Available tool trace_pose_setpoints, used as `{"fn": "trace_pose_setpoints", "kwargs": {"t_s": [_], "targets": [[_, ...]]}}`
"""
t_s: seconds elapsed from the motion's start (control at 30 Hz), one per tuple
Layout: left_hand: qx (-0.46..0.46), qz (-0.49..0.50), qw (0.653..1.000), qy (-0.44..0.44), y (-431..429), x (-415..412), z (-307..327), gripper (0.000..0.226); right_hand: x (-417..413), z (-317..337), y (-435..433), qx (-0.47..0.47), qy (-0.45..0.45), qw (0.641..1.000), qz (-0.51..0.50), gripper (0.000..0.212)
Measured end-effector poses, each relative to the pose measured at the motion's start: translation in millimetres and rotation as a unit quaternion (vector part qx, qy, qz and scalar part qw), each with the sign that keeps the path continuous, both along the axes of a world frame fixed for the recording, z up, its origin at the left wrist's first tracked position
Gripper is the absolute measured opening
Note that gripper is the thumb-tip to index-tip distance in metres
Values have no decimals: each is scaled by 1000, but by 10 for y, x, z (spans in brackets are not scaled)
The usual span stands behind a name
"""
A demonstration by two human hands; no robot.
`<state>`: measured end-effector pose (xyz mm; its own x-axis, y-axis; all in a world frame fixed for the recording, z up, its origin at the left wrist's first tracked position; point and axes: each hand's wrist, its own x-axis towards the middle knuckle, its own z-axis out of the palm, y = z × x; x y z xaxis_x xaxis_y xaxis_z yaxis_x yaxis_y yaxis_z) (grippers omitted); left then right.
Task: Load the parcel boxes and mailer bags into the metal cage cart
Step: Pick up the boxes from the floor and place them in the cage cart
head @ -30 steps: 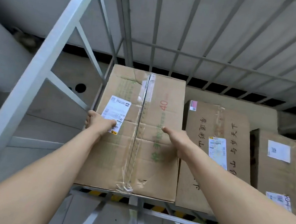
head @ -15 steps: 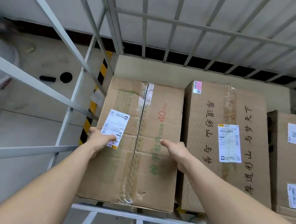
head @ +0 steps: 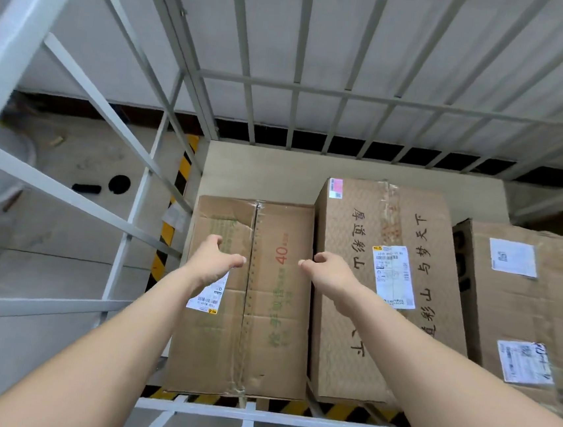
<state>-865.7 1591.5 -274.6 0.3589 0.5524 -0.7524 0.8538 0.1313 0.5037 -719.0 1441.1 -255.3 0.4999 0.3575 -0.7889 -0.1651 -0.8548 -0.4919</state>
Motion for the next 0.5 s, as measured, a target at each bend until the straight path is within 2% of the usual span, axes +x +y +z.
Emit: {"fn": "trace_pose_setpoints", "kwargs": {"t_s": [0.13, 0.3, 0.5], "targets": [[38, -32, 997, -61, -207, 342, 710, 73, 214, 608, -174, 27, -53, 998, 3, 53], [84, -85, 986, -115, -597, 675, 1615, 68, 464, 1508, -527, 87, -99, 991, 24, 55], [166, -152, 959, -170, -1253, 1045, 2855, 63, 829, 2659, -1240, 122, -227, 963, 73, 54]]}}
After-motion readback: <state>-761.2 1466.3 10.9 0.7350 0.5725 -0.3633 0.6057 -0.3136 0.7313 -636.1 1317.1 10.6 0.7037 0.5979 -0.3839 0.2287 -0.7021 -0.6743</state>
